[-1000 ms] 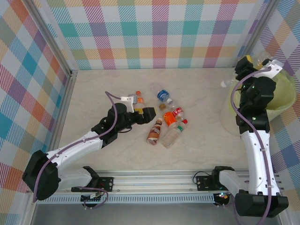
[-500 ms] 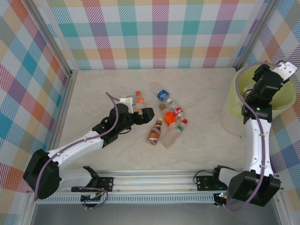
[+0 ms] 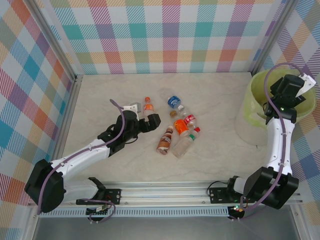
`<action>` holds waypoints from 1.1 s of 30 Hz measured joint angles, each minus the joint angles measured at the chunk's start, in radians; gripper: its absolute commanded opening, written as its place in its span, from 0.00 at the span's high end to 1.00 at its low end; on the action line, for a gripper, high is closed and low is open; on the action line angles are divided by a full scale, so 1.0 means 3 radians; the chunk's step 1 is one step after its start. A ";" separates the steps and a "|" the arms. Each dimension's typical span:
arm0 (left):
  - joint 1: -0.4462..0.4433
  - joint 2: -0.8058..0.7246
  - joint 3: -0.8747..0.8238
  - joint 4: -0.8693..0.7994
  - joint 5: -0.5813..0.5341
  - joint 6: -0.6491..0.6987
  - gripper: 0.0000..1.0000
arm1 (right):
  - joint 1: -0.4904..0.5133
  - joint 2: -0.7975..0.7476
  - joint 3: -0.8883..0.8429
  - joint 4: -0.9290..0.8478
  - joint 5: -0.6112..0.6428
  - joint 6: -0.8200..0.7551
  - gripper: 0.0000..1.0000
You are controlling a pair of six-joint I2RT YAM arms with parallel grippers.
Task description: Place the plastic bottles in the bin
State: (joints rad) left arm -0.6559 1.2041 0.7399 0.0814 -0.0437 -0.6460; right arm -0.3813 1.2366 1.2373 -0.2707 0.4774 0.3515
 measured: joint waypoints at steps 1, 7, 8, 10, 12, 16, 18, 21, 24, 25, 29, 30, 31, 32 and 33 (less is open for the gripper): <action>0.0014 0.0003 -0.0008 -0.0005 -0.0008 -0.0022 0.00 | -0.0004 0.0000 0.0013 -0.0024 0.0045 -0.0001 0.09; 0.0075 0.0034 -0.0036 -0.0017 -0.0010 -0.0107 0.00 | -0.0015 -0.0003 0.0081 -0.0181 0.0134 0.0027 0.00; 0.0081 0.0041 -0.0036 -0.0017 -0.0010 -0.0120 0.00 | -0.0015 -0.0011 0.0083 -0.0200 0.0127 0.0055 0.00; 0.0100 0.0043 -0.0036 -0.0028 -0.0010 -0.0134 0.00 | -0.0017 -0.0048 0.0083 -0.0220 0.0098 0.0113 0.00; 0.0121 0.0045 -0.0036 -0.0034 -0.0010 -0.0142 0.00 | -0.0017 -0.0128 0.0083 -0.0226 0.0011 0.0178 0.00; 0.0170 0.0045 -0.0036 -0.0093 -0.0014 -0.0153 0.00 | -0.0018 -0.0331 0.0083 -0.0209 -0.0397 0.0292 0.00; 0.0201 0.0051 -0.0036 -0.0118 -0.0034 -0.0155 0.00 | -0.0018 -0.0401 0.0085 -0.0196 -0.0744 0.0357 0.00; 0.0248 0.0076 -0.0036 -0.0167 -0.0036 -0.0170 0.00 | 0.0011 -0.0398 0.0120 -0.0197 -0.1338 0.0460 0.00; 0.0299 0.0123 -0.0036 -0.0214 -0.0033 -0.0209 0.00 | 0.0106 -0.0354 0.0145 -0.0184 -0.1853 0.0542 0.00; 0.0318 0.0142 -0.0036 -0.0230 -0.0034 -0.0217 0.00 | 0.0174 -0.0345 0.0145 -0.0174 -0.2004 0.0556 0.00; 0.0395 0.0256 -0.0017 -0.0320 -0.0024 -0.0228 0.00 | 0.0529 -0.0338 0.0145 -0.0135 -0.2468 0.0553 0.00; 0.0416 0.0304 0.0008 -0.0359 -0.0015 -0.0228 0.00 | 0.0619 -0.0340 0.0145 -0.0125 -0.2548 0.0547 0.00; 0.0434 0.0356 0.0036 -0.0408 -0.0008 -0.0226 0.00 | 0.0697 -0.0342 0.0145 -0.0123 -0.2603 0.0542 0.00; 0.0455 0.0423 0.0081 -0.0465 -0.0006 -0.0226 0.00 | 0.0783 -0.0356 0.0131 -0.0111 -0.2661 0.0537 0.00; 0.0473 0.0495 0.0134 -0.0526 -0.0008 -0.0226 0.00 | 0.0865 -0.0383 0.0100 -0.0083 -0.2710 0.0537 0.00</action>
State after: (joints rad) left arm -0.5140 1.3525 0.7799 -0.0765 -0.0460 -0.7139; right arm -0.1219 1.1217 1.2675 -0.2955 -0.3355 0.5125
